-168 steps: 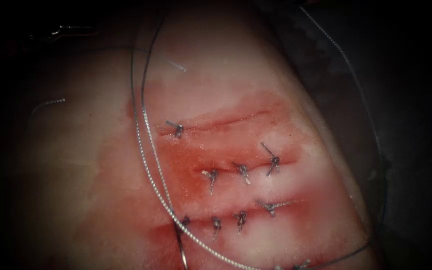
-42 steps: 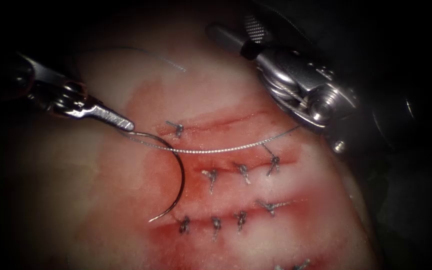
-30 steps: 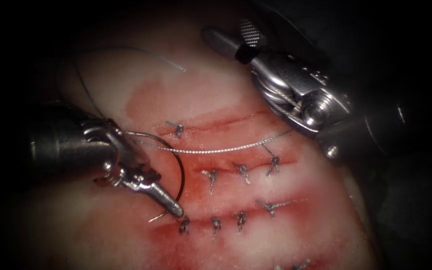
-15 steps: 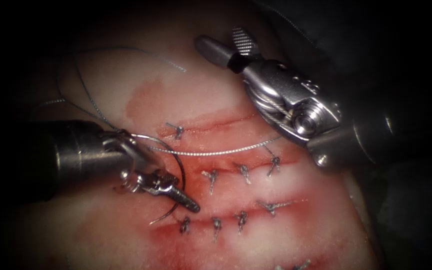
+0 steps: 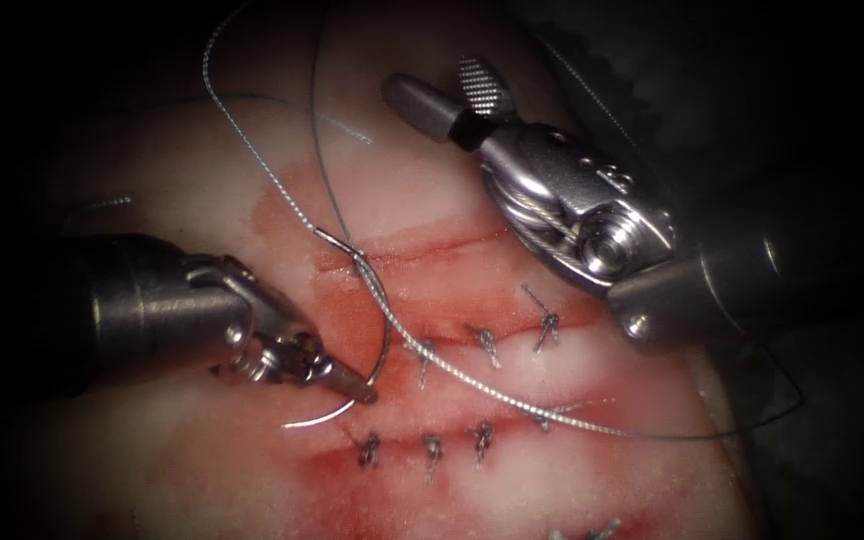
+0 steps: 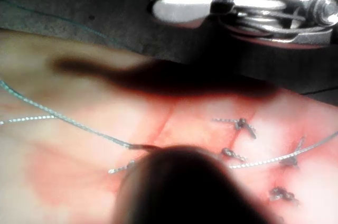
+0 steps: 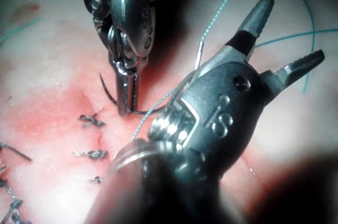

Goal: Wound Closure
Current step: Pick up the needle using the left gripper, then pass the needle to the right tool

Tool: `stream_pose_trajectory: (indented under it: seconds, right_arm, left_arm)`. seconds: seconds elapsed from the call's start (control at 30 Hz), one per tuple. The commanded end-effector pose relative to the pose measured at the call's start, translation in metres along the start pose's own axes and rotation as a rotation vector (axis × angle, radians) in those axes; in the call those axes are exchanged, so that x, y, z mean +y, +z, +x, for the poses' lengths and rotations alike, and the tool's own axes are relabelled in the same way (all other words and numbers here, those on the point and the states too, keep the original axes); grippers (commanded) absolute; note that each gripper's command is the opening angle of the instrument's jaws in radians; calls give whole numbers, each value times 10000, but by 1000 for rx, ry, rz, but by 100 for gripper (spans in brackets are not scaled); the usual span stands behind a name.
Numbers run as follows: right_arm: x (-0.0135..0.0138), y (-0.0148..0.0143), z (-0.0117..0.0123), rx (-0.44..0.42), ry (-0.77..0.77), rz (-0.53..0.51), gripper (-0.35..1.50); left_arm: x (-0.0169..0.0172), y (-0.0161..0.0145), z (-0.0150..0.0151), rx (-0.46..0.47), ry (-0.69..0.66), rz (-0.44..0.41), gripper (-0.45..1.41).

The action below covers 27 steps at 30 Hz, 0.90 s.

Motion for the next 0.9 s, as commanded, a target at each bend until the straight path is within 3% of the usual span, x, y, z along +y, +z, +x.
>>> stream_pose_trajectory:
  seconds: [0.03,0.2,0.23,0.3,0.33,0.4,0.6,0.7,0.8,0.9]
  right_arm:
    - [4,5,6,-1,1,-3,135]
    - [3,4,5,0,1,-4,135]
    - [4,4,5,0,2,-3,133]
    - [5,5,6,1,2,-6,133]
    - [6,5,6,2,2,-9,131]
    - [7,4,7,6,1,-21,131]
    - [9,2,8,9,7,-31,126]
    - [10,0,10,20,5,-58,118]
    - [13,-2,21,73,-6,-95,93]
    - [18,-2,29,114,-15,-100,88]
  left_arm:
    - [-1,0,-10,0,1,2,-45]
    - [2,-25,-12,-32,2,-57,-45]
    - [11,-52,-14,-18,13,-219,-45]
    - [20,-68,-16,-18,45,-334,-45]
    - [29,-83,-21,3,77,-461,-45]
    - [33,-99,-29,5,73,-522,-45]
    - [13,-109,-57,-197,20,-278,-45]
    - [4,-101,-63,-226,48,-295,-45]
    - [-2,-88,-63,-221,68,-307,-45]
    - [-3,-79,-60,-221,83,-328,-45]
